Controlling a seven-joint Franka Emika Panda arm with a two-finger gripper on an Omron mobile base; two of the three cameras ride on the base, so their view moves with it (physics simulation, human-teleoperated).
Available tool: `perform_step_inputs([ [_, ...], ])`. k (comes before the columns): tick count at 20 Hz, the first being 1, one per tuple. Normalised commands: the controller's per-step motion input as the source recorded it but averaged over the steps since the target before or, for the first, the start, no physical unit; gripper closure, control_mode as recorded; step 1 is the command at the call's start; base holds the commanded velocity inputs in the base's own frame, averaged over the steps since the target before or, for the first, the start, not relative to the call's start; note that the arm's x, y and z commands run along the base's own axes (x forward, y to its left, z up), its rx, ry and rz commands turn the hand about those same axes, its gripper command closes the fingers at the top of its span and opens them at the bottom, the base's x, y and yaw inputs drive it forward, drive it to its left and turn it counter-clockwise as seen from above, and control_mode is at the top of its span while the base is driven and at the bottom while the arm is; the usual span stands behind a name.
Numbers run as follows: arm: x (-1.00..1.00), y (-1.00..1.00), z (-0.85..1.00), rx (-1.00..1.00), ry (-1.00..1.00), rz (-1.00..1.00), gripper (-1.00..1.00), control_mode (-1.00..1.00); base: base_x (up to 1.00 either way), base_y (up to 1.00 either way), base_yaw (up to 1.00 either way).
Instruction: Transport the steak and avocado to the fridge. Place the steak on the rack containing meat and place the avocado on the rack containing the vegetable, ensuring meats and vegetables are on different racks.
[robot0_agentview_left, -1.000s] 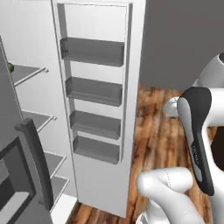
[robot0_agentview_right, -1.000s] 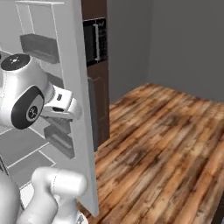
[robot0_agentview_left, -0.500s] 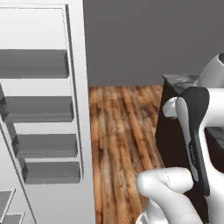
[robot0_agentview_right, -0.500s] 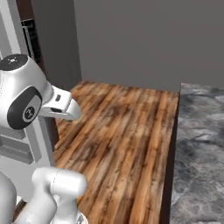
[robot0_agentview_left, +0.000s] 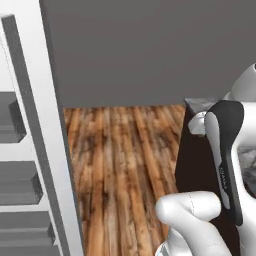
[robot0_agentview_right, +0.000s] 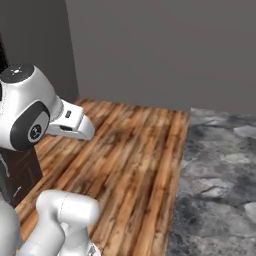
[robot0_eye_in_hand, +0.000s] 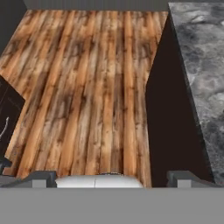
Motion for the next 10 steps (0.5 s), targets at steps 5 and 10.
perform_step_inputs([
  [5, 0.00, 0.00, 0.00, 0.00, 0.00, 0.00, -1.00, 1.00, 1.00, -0.26, -0.05],
  [10, 0.00, 0.00, 0.00, 0.00, 0.00, 0.00, -1.00, 1.00, 1.00, -0.32, 0.00],
])
